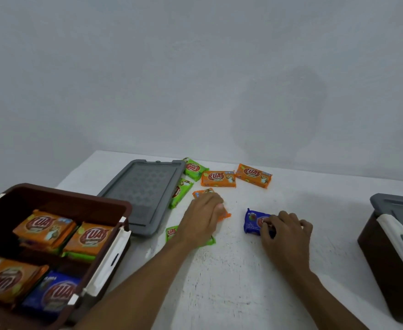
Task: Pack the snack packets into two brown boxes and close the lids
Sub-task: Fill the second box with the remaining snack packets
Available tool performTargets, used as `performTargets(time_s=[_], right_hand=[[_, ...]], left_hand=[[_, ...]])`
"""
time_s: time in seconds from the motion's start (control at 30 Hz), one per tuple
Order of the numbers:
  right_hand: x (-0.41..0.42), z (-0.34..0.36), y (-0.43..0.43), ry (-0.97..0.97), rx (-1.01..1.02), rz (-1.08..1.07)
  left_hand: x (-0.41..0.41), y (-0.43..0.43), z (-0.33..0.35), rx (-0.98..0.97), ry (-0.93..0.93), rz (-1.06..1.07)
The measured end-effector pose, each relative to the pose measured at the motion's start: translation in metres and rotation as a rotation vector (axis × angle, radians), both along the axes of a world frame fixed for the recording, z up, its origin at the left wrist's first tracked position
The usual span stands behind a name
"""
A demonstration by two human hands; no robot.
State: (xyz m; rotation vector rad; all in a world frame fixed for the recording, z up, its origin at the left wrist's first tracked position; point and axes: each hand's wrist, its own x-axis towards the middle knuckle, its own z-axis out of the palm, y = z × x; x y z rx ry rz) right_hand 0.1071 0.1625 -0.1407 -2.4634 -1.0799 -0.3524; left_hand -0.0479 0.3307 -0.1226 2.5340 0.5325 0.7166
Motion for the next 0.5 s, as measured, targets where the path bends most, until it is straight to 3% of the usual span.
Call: performTargets(time_s=[0.03,0.1,0.2,0.3,0.5], right_hand=[[0.000,0.000,0.000,0.012,0.000,0.024],[0.000,0.002,0.001,0.128,-0.011,0.073],[0.004,0.009,-0.001,0.368,-0.060,0.152],[0.004,0.012,-0.005,0.443,-0.069,0.183],[0.012,0.032,-0.003,0.522,-0.206,0.177]], left_hand=[[-0.002,0.001,0.000,0.067,-0.005,0.065],[-0.006,0.001,-0.002,0.169,0.155,0.187],[-0.014,0.000,-0.009,0.016,0.378,0.272],[-0.020,0.001,0.001,-0.047,0.490,0.126],[-0.018,0.023,0.049,0.041,0.996,-0.083]])
